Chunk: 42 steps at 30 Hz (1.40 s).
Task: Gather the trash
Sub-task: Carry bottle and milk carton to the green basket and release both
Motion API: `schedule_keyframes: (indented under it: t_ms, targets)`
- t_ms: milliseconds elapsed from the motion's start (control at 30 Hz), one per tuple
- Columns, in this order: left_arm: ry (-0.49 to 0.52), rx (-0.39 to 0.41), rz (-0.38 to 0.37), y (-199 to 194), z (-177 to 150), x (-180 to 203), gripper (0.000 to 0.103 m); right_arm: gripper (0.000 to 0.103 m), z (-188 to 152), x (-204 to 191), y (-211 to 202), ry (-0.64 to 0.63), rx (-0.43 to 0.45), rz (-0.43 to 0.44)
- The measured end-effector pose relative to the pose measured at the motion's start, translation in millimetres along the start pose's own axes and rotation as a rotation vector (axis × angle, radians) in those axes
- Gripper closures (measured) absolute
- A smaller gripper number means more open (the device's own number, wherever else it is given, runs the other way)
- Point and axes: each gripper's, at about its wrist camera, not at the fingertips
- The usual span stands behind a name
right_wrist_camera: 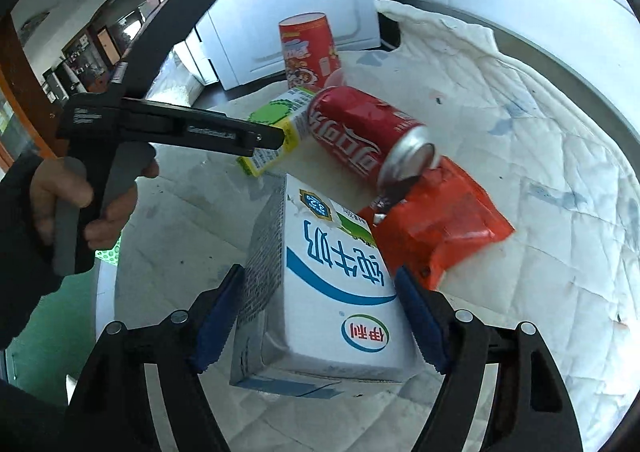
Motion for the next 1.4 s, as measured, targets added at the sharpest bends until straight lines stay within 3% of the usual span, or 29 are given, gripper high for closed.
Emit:
schedule_keyframes:
  t_ms: [33,133,200,533,933,1100,1400]
  targets:
    - [0.005,0.001,0.008,3,0,2,0.019,0.030,-2,1,-1,0.007,0.001,0.000]
    - [0.005,-0.009,0.006,9,1,5,0.038,0.030,-7,3,-4,0.020,0.004,-0.003]
    - [-0.002,0.003,0.019,10,1,3,0.043,0.031,-7,2,-4,0.024,0.005,-0.004]
    - [-0.070,0.046,-0.021,-21,-18,-20,0.047,0.032,-12,-14,-10,0.033,0.016,0.023]
    - [-0.268,0.180,-0.046,-111,-72,-111,0.049,0.032,9,-66,-13,-0.069,0.036,0.077]
    - [-0.362,0.249,0.005,-154,-101,-162,0.049,0.032,30,-110,-1,-0.158,0.038,0.134]
    - [-0.544,0.296,0.204,-198,-160,-280,0.049,0.032,75,-213,40,-0.315,0.039,0.270]
Point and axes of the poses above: each gripper's, at about its wrist camera, not at the fingertips, and y roughly the way its jaws point, x to its right, z to its top, and after that the axes turned 6 degrees about -y, right-handed
